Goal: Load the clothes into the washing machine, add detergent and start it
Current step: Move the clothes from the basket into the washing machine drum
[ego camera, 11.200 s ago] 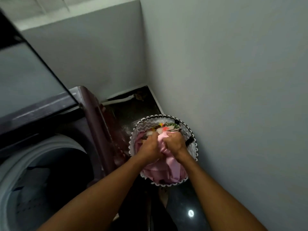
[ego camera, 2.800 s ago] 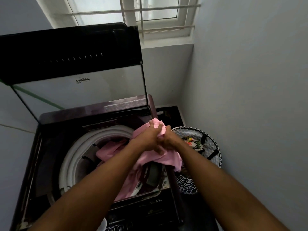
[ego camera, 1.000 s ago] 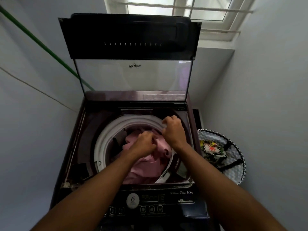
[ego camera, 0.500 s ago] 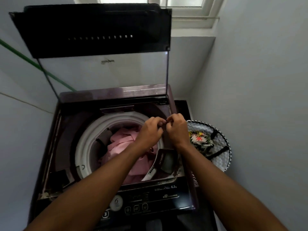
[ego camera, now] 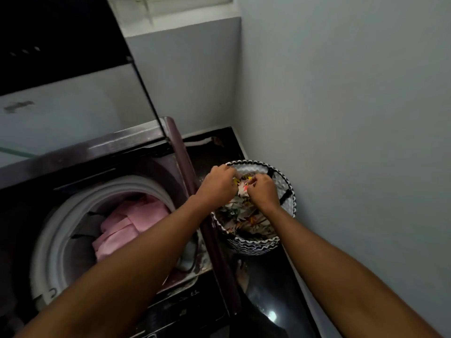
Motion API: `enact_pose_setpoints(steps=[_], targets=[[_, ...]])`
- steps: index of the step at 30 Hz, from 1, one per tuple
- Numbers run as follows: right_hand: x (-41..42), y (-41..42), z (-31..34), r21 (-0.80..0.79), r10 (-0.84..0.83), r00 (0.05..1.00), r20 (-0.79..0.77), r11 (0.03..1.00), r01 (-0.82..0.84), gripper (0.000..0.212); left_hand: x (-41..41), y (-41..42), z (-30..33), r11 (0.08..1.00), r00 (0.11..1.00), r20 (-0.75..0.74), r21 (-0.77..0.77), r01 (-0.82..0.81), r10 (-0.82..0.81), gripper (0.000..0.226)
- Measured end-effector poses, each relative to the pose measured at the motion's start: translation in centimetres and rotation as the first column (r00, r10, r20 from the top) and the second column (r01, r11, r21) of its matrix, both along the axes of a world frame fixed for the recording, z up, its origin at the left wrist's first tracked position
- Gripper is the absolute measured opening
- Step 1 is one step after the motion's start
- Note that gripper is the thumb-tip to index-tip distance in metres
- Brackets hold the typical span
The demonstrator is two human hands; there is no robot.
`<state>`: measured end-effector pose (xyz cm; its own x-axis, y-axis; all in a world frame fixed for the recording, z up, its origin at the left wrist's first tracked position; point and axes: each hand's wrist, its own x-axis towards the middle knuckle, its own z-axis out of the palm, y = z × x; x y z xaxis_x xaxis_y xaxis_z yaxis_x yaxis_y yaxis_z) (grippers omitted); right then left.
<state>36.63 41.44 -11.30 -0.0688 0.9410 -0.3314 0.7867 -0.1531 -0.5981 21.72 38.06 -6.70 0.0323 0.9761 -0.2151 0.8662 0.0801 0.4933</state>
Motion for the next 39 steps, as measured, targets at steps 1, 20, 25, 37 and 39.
enact_pose_setpoints(steps=[1, 20, 25, 37, 39], targets=[[0.7, 0.6, -0.8, -0.035, -0.011, 1.000, 0.013, 0.999, 0.011, 0.009, 0.5, 0.8, -0.5, 0.997, 1.000, -0.005, -0.074, 0.010, -0.010, 0.029], [2.4, 4.8, -16.8, -0.162, 0.100, 0.956, 0.276, 0.985, -0.056, 0.033, 3.2, 5.8, -10.9, 0.928, 0.990, -0.089, -0.366, 0.070, -0.110, 0.044], [1.1, 5.7, -13.0, -0.280, -0.260, 0.943, -0.210, 0.940, 0.196, 0.030, 3.4, 5.5, -10.1, 0.923, 1.000, -0.025, -0.385, 0.003, -0.014, 0.054], [-1.8, 4.6, 7.4, -0.377, -0.407, 0.544, -0.734, 0.910, 0.173, 0.015, 3.6, 1.4, -1.3, 0.916, 0.723, 0.562, -0.257, -0.308, 0.402, 0.074], [-2.8, 3.6, 9.7, -0.346, -0.342, 0.558, -0.756, 0.933, 0.102, 0.029, 3.0, 0.1, 0.3, 0.922, 0.709, 0.590, -0.228, -0.312, 0.386, 0.052]])
